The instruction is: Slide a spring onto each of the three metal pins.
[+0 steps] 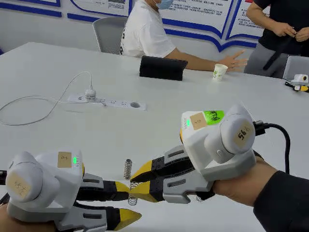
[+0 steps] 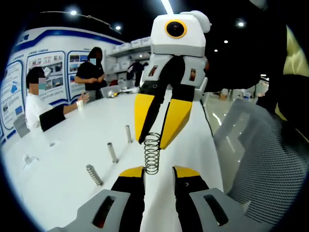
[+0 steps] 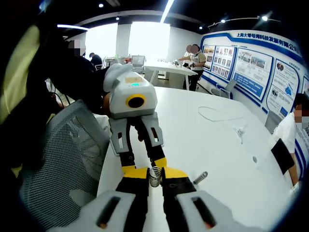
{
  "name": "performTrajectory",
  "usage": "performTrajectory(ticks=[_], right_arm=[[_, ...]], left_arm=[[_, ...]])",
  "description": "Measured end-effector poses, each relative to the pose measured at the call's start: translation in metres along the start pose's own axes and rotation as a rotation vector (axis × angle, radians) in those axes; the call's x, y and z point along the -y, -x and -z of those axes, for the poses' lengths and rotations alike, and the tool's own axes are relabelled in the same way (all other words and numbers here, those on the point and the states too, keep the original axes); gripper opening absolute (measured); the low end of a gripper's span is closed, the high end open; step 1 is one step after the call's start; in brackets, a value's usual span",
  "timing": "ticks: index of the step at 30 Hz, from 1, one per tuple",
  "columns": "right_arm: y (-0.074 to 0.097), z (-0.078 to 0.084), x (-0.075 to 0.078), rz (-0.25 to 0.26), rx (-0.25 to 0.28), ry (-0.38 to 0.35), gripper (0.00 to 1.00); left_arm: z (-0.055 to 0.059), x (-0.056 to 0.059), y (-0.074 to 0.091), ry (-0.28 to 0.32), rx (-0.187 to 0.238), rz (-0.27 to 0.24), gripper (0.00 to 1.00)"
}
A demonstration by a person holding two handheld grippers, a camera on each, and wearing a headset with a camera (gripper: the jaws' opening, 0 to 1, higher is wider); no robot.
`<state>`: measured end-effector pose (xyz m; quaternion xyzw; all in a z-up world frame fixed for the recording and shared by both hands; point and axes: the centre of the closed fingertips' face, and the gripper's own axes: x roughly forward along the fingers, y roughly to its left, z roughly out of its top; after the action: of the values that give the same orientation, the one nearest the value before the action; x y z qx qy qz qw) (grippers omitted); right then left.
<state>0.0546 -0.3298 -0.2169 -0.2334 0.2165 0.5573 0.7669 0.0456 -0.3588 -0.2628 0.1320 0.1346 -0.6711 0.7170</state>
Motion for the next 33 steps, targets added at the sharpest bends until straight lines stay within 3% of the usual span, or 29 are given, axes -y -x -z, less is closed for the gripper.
performTrajectory(ticks=[11,33], right_arm=[[0.010,0.005,0.016,0.040,-0.001,-0.020,0.11],[0.037,0.014,0.072,0.172,0.016,-0.079,0.11]], left_arm=[[0.004,0.000,0.005,0.036,0.020,-0.006,0.32],[0.006,-0.005,0.014,0.091,0.049,-0.048,0.45]])
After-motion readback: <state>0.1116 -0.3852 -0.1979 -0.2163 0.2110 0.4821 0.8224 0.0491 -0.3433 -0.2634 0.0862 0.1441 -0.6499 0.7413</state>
